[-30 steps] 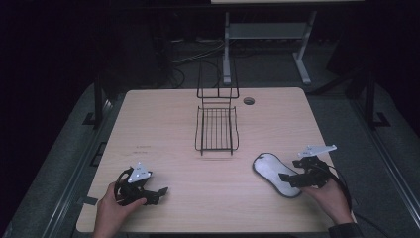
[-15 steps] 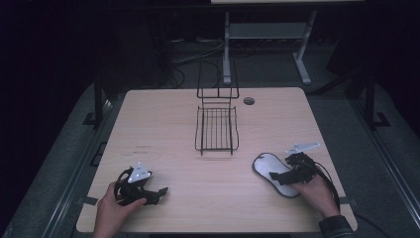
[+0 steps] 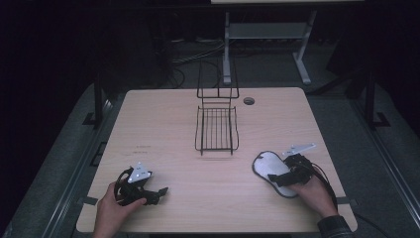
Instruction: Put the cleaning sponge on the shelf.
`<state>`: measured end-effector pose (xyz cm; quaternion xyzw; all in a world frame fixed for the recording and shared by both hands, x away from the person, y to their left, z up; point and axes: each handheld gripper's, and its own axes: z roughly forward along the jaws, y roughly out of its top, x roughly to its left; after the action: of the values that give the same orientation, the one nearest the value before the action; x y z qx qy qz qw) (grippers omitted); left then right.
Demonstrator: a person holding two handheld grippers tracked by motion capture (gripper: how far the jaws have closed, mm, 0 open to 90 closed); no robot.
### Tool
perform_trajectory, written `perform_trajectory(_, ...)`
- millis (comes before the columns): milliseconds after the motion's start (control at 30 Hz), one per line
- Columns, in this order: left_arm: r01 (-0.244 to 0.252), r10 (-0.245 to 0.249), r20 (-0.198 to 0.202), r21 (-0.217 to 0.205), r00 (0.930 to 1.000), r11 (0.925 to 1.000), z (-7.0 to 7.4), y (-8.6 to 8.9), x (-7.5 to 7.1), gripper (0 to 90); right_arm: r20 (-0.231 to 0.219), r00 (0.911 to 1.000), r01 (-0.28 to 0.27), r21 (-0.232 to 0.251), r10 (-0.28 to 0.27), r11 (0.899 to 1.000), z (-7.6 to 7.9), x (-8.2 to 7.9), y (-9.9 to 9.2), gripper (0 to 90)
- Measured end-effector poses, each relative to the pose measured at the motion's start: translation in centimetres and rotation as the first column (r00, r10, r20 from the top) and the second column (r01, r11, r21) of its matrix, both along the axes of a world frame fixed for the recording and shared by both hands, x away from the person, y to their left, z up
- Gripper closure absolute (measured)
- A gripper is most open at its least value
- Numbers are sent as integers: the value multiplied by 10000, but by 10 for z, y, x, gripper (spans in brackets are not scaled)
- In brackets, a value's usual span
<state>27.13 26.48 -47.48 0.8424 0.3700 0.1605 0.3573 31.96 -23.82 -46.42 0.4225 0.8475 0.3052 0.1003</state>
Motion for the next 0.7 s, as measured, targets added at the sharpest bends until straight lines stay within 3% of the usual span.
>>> perform_trajectory(700,2,-2,-1,4,10000,10000,0,0,0,125,26,9998,-217,-50,217,9998,5,-2,-1,238)
